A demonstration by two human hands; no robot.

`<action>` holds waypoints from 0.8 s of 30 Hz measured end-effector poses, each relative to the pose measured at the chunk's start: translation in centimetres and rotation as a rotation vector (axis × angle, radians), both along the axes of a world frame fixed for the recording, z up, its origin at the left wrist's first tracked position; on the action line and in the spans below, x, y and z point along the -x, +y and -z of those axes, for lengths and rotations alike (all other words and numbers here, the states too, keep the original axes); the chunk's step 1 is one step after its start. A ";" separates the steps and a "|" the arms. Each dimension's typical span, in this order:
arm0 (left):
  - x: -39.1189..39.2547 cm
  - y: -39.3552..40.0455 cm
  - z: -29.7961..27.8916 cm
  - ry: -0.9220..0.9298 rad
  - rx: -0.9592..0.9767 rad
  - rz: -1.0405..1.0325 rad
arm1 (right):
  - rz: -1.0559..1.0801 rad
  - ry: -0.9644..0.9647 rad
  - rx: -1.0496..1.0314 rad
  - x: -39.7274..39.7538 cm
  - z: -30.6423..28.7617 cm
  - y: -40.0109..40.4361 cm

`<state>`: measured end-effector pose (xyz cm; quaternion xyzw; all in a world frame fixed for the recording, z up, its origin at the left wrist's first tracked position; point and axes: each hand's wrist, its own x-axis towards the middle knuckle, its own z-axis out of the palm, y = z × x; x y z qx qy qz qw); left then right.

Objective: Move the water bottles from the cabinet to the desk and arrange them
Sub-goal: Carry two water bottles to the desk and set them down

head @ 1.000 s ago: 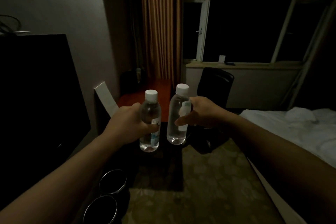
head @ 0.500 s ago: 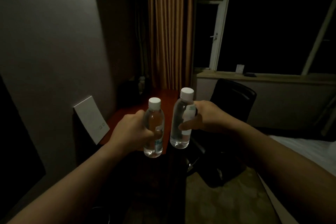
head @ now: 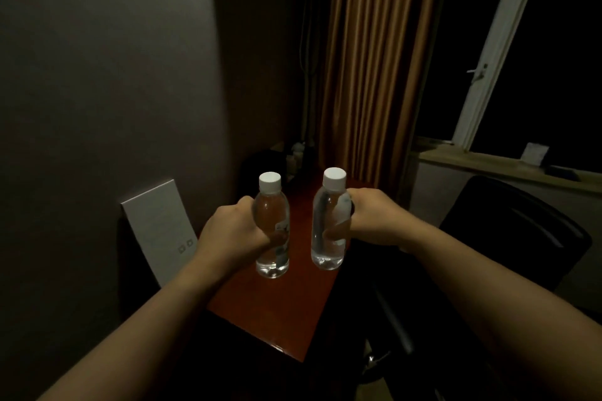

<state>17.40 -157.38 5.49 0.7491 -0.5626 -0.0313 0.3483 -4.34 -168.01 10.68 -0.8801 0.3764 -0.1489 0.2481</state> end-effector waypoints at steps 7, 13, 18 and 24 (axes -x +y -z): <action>-6.7 -12.9 3.6 0.020 -0.050 -0.139 | -0.103 0.040 0.012 -7.6 2.9 -14.7; -12.0 -20.5 6.4 0.078 -0.129 -0.308 | -0.202 0.069 -0.044 -14.4 4.4 -25.1; -16.0 -25.1 8.9 0.182 -0.142 -0.494 | -0.330 0.103 -0.081 -21.5 6.9 -32.1; -20.5 -29.3 12.5 0.279 -0.105 -0.757 | -0.516 0.115 -0.116 -30.8 11.9 -39.4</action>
